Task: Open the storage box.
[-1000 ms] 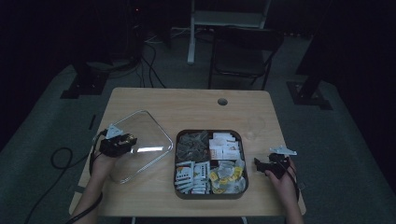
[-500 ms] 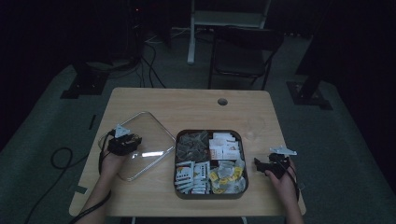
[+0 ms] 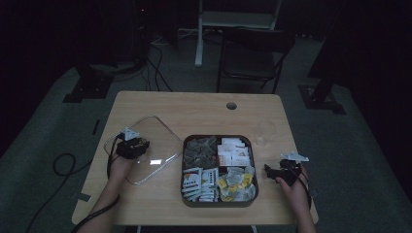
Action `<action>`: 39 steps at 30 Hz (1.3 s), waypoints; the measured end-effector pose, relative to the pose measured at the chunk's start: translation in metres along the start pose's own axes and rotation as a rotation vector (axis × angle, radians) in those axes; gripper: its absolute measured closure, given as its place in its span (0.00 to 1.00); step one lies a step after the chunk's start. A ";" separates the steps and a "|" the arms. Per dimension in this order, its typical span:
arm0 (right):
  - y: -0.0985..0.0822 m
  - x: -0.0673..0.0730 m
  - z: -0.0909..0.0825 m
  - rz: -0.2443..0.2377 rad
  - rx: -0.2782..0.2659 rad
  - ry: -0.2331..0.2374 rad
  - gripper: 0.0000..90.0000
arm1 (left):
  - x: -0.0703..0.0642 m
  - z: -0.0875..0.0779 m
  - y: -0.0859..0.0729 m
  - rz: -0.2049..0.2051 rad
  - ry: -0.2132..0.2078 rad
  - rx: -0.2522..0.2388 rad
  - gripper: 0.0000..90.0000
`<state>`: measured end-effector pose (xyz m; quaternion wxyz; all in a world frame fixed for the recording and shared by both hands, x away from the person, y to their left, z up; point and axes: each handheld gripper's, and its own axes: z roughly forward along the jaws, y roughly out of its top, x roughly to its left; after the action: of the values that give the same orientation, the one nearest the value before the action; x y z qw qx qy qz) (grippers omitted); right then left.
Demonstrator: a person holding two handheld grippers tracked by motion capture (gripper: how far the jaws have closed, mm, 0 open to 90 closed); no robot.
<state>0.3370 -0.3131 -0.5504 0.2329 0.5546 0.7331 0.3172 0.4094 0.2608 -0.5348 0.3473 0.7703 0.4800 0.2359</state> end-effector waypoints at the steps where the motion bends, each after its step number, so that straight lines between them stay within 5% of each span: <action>1: 0.000 0.000 0.000 0.000 0.000 0.000 0.14 | 0.000 0.001 0.000 -0.001 0.001 0.002 0.66; 7: 0.000 0.000 0.000 0.000 0.000 0.000 0.14 | 0.002 0.001 0.001 -0.018 -0.028 0.000 0.65; 10: 0.000 0.000 0.000 0.000 0.000 0.000 0.14 | 0.002 -0.002 0.003 -0.046 -0.066 -0.002 0.47; 15: 0.000 0.000 0.000 0.000 0.000 0.000 0.14 | -0.001 -0.009 0.007 -0.066 -0.104 -0.020 0.31; 27: 0.000 0.000 0.000 0.000 0.000 0.000 0.14 | -0.009 -0.015 0.000 -0.014 -0.130 -0.023 0.11; 29: 0.000 0.000 0.000 0.000 0.000 0.000 0.14 | -0.011 -0.016 -0.001 -0.012 -0.132 -0.008 0.00; 39: 0.000 0.000 0.000 0.000 0.000 0.000 0.14 | -0.019 -0.027 -0.010 0.018 -0.155 -0.020 0.00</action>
<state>0.3370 -0.3131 -0.5504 0.2329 0.5546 0.7331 0.3172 0.3769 0.2544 -0.5259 0.3888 0.7871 0.4424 0.1833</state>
